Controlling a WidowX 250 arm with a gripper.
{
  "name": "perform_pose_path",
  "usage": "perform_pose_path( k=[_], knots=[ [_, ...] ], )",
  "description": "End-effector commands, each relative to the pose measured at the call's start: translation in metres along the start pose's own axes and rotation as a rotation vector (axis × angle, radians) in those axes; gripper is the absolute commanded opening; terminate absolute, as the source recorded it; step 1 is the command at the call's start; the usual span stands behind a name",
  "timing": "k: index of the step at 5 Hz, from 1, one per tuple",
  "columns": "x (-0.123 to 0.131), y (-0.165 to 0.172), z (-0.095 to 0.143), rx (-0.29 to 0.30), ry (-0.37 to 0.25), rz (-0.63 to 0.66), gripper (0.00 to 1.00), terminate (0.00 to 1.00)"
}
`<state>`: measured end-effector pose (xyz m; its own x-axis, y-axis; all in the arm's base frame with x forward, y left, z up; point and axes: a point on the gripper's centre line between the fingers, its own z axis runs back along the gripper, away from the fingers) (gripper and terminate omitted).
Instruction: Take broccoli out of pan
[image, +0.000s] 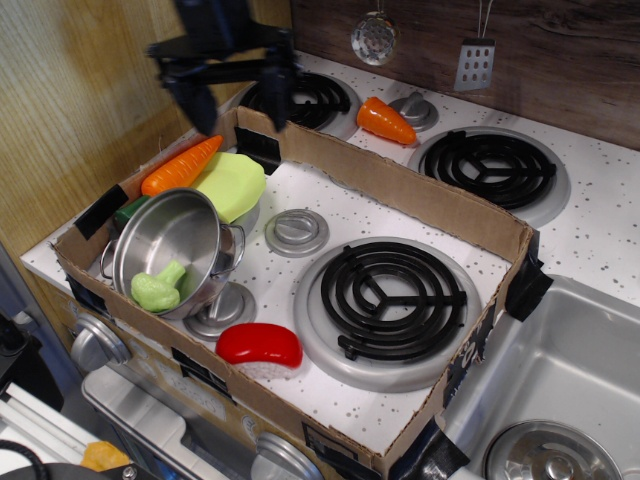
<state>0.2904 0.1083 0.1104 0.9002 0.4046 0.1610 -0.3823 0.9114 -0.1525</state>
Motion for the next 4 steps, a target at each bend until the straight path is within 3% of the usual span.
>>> perform_pose_path(
  k=[1, 3, 4],
  knots=[
    [-0.022, 0.029, 0.027, 0.033, -0.025, 0.063, 1.0, 0.0],
    [-0.051, 0.043, 0.015, 0.009, -0.009, 0.033, 1.0, 0.0],
    [-0.063, 0.049, 0.003, -0.001, 0.039, -0.093, 1.0, 0.0]
  ],
)
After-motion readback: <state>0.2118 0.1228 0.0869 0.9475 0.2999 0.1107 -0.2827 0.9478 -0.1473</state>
